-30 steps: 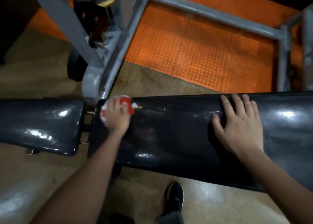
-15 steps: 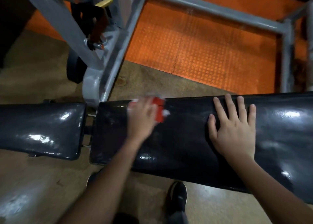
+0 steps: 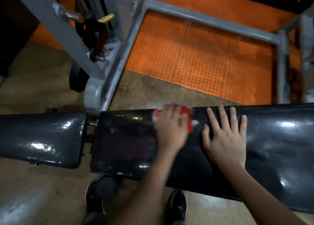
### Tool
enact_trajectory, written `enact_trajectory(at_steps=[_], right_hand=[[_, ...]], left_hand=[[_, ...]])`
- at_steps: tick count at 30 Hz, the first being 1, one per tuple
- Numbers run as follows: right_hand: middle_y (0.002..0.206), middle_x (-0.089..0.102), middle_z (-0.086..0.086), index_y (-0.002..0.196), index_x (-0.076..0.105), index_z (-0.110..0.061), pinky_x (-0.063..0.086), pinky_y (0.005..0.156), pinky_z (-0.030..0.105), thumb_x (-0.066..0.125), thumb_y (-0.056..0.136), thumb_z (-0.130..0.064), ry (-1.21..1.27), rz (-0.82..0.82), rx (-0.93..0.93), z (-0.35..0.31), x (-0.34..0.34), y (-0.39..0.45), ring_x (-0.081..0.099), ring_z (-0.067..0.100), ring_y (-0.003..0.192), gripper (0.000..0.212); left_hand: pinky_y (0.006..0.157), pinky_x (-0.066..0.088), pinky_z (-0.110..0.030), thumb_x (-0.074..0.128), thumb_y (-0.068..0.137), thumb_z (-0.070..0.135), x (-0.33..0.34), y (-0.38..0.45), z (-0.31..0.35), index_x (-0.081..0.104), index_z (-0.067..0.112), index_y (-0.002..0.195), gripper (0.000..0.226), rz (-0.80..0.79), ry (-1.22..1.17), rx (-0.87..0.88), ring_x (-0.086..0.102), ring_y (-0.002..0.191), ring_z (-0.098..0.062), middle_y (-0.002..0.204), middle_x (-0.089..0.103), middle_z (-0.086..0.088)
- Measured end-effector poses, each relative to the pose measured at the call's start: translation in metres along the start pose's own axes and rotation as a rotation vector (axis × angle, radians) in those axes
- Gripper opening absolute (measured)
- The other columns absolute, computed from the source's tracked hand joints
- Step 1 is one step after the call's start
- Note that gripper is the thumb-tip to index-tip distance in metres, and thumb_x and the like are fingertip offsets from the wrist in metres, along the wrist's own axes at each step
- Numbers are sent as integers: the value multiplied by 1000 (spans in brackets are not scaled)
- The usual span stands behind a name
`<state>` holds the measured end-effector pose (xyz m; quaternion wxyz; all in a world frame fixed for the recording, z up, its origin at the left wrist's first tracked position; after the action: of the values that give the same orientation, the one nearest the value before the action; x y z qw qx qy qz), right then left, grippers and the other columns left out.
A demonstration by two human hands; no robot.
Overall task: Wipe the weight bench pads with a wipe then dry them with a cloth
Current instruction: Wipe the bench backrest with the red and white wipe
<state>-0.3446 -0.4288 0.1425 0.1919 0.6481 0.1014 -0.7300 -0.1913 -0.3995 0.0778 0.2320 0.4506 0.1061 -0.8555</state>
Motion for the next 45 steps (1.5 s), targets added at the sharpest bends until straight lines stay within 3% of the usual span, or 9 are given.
enact_trajectory(at_steps=[8,16,18,21,24,29,37,41,45], right_hand=[[162,40,11,157,41,-19,11,127,56,36,105,-37,17,-13,12,1,2,-1,26,36,155,56],[163,39,11,157,41,-21,9,127,56,36,105,-38,-13,-2,-8,4,10,-2,24,37,155,55],[163,39,11,157,41,-21,9,128,56,37,106,-37,-13,15,-8,3,13,0,24,37,155,54],[163,39,11,157,41,-20,10,127,57,38,106,-36,-7,13,-3,4,13,-1,25,37,155,54],[163,38,12,157,41,-18,10,127,58,37,105,-37,9,-6,3,2,7,0,25,37,155,56],[165,33,12,160,31,-7,10,127,56,34,104,-36,-4,-42,8,4,8,-1,22,35,156,63],[165,36,9,159,34,-10,8,128,55,32,104,-39,-17,-60,25,2,11,0,21,33,157,62],[165,35,9,159,34,-11,6,128,54,31,104,-40,-16,-68,38,2,14,0,18,32,157,62],[165,35,8,159,34,-12,5,128,54,30,104,-40,-16,-57,33,3,14,1,18,33,157,62]], left_hand=[[118,25,-38,24,107,45,11,4,15,51,28,141,47,-170,-80,195,43,135,-14,141,54,6],[86,52,-48,70,88,20,-24,26,-252,55,3,125,44,-224,343,-98,56,110,-40,126,60,-21],[90,49,-54,58,94,22,-24,32,-270,57,-5,123,40,-234,373,-198,54,111,-46,126,58,-29],[88,46,-43,36,97,35,-23,37,-195,70,4,103,45,-17,164,-473,60,100,-35,108,68,-21],[67,43,-35,38,96,33,2,39,-39,73,15,83,42,-96,-8,-194,64,77,-23,86,73,-4],[77,43,-38,42,97,32,21,42,84,72,15,89,35,-250,-78,63,65,86,-30,94,73,-8],[68,49,-37,33,102,38,2,56,-112,66,15,89,43,-267,1,8,64,81,-30,85,67,-5],[81,43,-38,35,107,31,-21,56,-247,64,11,121,38,-250,1,-231,60,101,-34,106,66,-13],[80,37,-37,33,103,34,-10,58,-211,70,9,110,46,-118,85,-301,60,102,-35,109,68,-18]])
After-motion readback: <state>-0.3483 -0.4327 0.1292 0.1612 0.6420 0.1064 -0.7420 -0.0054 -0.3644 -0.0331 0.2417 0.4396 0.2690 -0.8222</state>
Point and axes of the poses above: each hand's wrist, its own y-axis towards the middle knuckle, its own x-axis out of the palm, z = x × y, the point moved 4 cm from there along y, towards the middle knuckle
